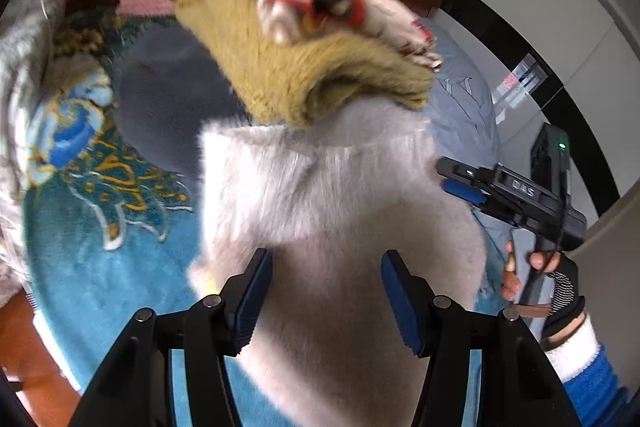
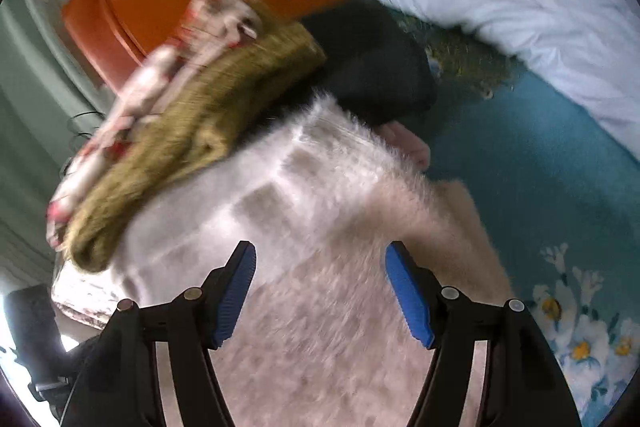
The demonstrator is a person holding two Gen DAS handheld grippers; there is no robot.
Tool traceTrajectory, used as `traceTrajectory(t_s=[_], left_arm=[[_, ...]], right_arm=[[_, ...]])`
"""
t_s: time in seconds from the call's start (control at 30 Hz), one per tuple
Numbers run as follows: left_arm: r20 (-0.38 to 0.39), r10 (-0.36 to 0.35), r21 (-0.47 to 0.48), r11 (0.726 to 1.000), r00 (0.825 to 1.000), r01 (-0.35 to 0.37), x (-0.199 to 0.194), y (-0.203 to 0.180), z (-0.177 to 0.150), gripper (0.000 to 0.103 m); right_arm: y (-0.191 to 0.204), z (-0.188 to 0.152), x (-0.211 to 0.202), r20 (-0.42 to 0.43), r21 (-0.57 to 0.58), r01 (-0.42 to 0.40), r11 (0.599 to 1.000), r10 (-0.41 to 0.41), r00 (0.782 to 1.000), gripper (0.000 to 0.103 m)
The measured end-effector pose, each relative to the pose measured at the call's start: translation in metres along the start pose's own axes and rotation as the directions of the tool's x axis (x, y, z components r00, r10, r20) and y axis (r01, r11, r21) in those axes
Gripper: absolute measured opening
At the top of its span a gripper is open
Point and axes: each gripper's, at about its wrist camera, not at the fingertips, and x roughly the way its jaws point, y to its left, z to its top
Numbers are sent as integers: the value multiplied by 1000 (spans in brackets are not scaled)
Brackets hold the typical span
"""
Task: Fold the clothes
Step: 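Lay the sweater on the clothes stack and open both grippers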
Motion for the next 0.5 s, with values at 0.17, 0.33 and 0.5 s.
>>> traceTrajectory(t_s=[0.17, 0.33, 0.5], left_arm=[[7, 12, -28, 1000, 1000, -12, -29, 0, -44, 61], [-22, 25, -13, 1000, 999, -26, -41, -7, -90, 64], [-34, 60, 24, 998, 998, -59, -37, -27, -121, 64]], right_arm=[[-4, -45, -51, 53, -1, 35, 999, -34, 998, 69], [-35, -117, -79, 45, 104, 81, 991, -86, 995, 69], [-52, -174, -87, 0, 185, 148, 971, -151, 989, 69]])
